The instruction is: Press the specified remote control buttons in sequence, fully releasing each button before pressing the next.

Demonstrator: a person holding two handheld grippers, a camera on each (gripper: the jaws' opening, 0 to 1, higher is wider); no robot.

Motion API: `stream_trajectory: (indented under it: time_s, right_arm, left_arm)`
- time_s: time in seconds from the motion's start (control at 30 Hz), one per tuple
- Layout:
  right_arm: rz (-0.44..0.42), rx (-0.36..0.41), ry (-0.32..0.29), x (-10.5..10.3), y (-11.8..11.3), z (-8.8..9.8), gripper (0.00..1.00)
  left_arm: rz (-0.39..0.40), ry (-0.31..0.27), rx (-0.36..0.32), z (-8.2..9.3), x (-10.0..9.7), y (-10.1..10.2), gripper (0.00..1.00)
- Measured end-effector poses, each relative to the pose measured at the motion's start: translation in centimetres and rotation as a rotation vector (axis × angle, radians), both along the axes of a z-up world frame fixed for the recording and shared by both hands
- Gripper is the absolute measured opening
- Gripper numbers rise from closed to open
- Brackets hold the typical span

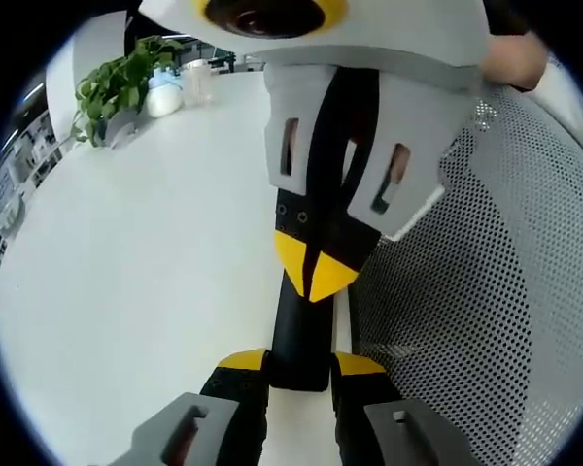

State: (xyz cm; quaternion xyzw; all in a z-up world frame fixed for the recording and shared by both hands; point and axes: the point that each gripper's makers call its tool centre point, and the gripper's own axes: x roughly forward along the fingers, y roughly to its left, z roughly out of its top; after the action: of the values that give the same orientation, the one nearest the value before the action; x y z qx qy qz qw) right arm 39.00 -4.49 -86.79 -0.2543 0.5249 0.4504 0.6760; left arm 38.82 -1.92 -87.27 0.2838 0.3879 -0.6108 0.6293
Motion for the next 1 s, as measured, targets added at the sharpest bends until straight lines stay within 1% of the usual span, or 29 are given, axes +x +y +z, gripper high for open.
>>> stream_trajectory:
  time_s: [0.13,0.23,0.3,0.33,0.37,0.4,0.43,0.47,0.5,0.53,0.57,0.63,0.67,0.73,0.8,0.83,0.87,0.9,0.93,0.97,1.0]
  right_arm:
    - [-0.013,0.011,0.008,0.0,-0.1,0.1,0.00]
    - [-0.038,0.047,0.023,0.0,-0.2,0.2,0.00]
    - [-0.113,0.096,0.067,0.0,-0.1,0.2,0.00]
    - [-0.166,0.127,0.102,0.1,-0.1,0.2,0.00]
    - [-0.188,0.145,0.121,0.1,-0.2,0.2,0.00]
    - [-0.207,0.158,0.162,-0.2,-0.3,0.3,0.00]
    - [-0.214,0.157,0.179,-0.3,-0.5,0.3,0.00]
    - [-0.212,0.156,0.173,-0.2,-0.8,0.4,0.00]
    - [-0.209,0.156,0.166,-0.1,-1.0,0.6,0.00]
    - [-0.215,0.167,0.149,0.2,-1.1,1.1,0.00]
    - [-0.233,0.195,0.129,0.7,-1.0,1.8,0.00]
    - [-0.277,0.236,0.117,1.4,-1.0,3.1,0.00]
    - [-0.286,0.243,0.109,1.6,-1.2,3.6,0.00]
    - [-0.298,0.251,0.072,2.2,-1.7,4.5,0.00]
    - [-0.309,0.259,0.002,3.0,-2.6,5.8,0.00]
    - [-0.315,0.263,-0.022,3.3,-3.0,6.3,0.00]
    - [-0.332,0.269,-0.070,3.9,-3.7,7.0,0.00]
    - [-0.343,0.267,-0.098,4.2,-4.3,7.4,0.00]
    - [-0.358,0.259,-0.138,4.4,-5.2,8.0,0.00]
    - [-0.366,0.261,-0.160,4.5,-5.6,8.4,0.00]
    - [-0.387,0.279,-0.190,4.6,-6.2,9.2,0.00]
  left_arm:
    - [-0.006,-0.005,0.004,0.0,0.0,0.0,0.25]
    - [-0.011,-0.008,0.008,0.0,0.0,0.0,0.25]
    - [-0.018,-0.011,0.013,0.0,0.0,0.0,0.25]
    - [-0.021,-0.012,0.014,0.0,0.0,0.0,0.25]
    - [-0.020,-0.010,0.015,0.0,0.0,0.0,0.25]
    - [-0.022,-0.011,0.015,-0.1,0.0,0.0,0.25]
    - [-0.022,-0.010,0.015,0.0,0.0,0.0,0.25]
    - [-0.024,-0.011,0.017,0.0,0.0,0.0,0.25]
    - [-0.026,-0.012,0.019,0.0,0.0,0.1,0.25]
    - [-0.029,-0.014,0.019,0.0,0.0,0.1,0.25]
    - [-0.029,-0.013,0.022,0.0,0.0,0.1,0.25]
    - [-0.031,-0.012,0.024,-0.1,0.0,0.0,0.25]
    - [-0.031,-0.010,0.024,-0.1,0.0,0.0,0.25]
    - [-0.032,-0.009,0.025,0.0,0.0,0.0,0.25]
    - [-0.036,-0.008,0.029,-0.1,0.0,0.1,0.25]
    - [-0.038,-0.008,0.030,-0.1,0.0,0.1,0.25]
    - [-0.039,-0.007,0.032,-0.1,0.0,0.1,0.25]
    - [-0.042,-0.007,0.034,0.0,0.0,0.1,0.24]
    - [-0.044,-0.008,0.036,0.0,0.0,0.0,0.24]
    - [-0.045,-0.009,0.037,0.0,0.0,0.0,0.24]
    - [-0.046,-0.010,0.038,-0.1,0.0,0.0,0.24]
